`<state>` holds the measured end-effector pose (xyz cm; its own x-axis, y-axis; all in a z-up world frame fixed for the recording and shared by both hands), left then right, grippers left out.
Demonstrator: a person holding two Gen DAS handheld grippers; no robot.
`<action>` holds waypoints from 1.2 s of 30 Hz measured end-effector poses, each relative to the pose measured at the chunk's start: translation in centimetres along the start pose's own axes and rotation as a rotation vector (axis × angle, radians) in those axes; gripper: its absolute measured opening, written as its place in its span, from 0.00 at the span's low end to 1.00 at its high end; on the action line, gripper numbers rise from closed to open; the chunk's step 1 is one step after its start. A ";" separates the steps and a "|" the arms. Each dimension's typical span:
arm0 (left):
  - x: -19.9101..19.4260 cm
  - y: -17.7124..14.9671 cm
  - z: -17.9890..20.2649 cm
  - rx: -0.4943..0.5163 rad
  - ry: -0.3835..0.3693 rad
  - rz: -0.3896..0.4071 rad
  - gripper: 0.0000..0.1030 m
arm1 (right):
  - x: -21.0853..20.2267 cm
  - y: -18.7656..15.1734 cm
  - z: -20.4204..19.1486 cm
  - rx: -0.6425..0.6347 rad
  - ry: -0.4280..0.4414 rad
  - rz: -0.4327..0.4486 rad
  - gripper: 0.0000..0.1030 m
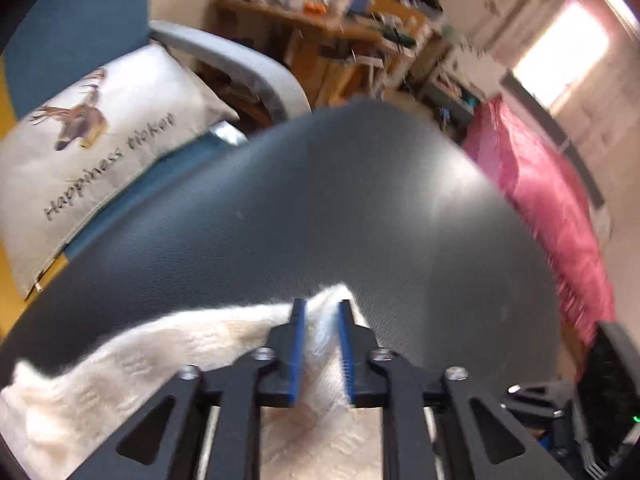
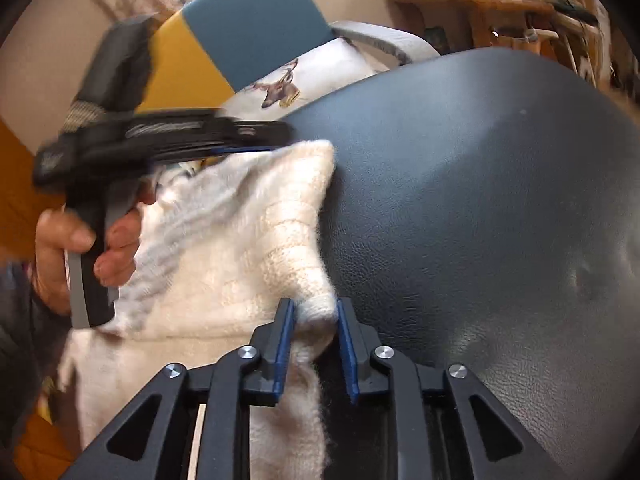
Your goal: Fold clothes
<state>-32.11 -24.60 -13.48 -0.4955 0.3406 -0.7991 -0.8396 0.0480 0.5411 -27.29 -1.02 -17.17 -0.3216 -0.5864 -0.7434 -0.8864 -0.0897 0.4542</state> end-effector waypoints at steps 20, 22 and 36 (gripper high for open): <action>-16.0 -21.6 -11.5 -0.448 0.240 0.101 0.37 | 7.7 2.4 -6.4 -0.334 -0.195 -0.041 0.21; -16.1 -22.7 -12.4 -0.477 0.260 0.113 0.25 | 7.8 2.2 -6.6 -0.361 -0.221 -0.028 0.22; -34.0 -38.5 -12.9 -1.043 0.034 0.630 0.48 | 2.0 -7.7 -15.8 -0.282 0.088 -0.111 0.27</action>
<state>14.19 -50.15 -10.57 -0.8729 0.0069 -0.4878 -0.2187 -0.8994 0.3786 -15.84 -14.26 -14.42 -0.1869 -0.6270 -0.7563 -0.7834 -0.3694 0.4999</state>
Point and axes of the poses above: each gripper's, at about its wrist camera, not at the fingertips, and x roughly the way its jaws point, z to its right, y to its top, the point moved 5 cm from there along x, roughly the way its jaws point, and after that the axes turned 7 degrees about x, right-handed, at the moved point
